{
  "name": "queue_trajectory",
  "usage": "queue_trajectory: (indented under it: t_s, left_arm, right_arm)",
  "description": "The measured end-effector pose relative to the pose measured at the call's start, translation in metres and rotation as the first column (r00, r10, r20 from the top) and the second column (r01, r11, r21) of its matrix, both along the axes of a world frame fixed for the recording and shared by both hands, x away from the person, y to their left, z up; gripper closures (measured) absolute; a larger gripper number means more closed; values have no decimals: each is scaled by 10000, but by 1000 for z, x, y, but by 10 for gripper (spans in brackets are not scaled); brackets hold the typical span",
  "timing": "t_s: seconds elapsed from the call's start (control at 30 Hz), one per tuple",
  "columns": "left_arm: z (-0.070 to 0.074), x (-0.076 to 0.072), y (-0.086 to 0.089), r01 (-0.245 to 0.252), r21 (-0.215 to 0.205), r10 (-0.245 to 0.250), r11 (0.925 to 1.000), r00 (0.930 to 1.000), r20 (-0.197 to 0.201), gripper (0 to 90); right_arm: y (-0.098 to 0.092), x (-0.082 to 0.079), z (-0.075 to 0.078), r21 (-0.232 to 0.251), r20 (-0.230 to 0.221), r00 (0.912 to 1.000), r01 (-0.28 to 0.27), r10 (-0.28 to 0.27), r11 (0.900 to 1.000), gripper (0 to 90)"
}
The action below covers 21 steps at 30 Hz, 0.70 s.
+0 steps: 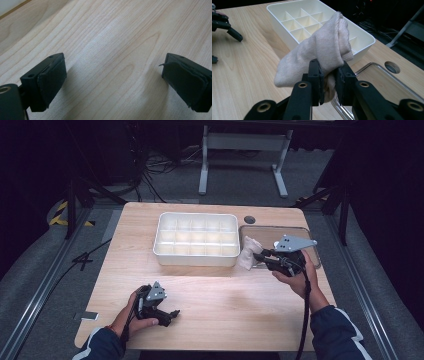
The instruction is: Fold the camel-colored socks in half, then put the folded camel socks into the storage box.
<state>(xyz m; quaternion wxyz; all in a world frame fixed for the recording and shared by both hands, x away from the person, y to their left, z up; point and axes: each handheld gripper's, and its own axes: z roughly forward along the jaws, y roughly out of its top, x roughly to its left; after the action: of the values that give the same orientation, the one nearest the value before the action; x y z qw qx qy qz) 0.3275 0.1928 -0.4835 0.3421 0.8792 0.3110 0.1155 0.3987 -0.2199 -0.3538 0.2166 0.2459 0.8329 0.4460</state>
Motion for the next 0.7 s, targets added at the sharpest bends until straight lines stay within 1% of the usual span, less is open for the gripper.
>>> queue_trajectory:
  t_s: [0.33, 0.4, 0.7]
  left_arm:
    - [0, 0, 0, -7, 17, 7, 10000, 10000, 16, 58]
    - [0, 0, 0, -9, -12, 9, 10000, 10000, 6, 58]
    - [0, 1, -1, -15, -41, 15, 10000, 10000, -17, 54]
  right_arm:
    - [8, 12, 3, -77, 103, 9998, 147, -146, 9999, 764]
    - [11, 15, 4, -159, 200, 9997, 157, -154, 9998, 764]
    - [19, 23, 6, -306, 169, 9997, 204, -199, 9993, 764]
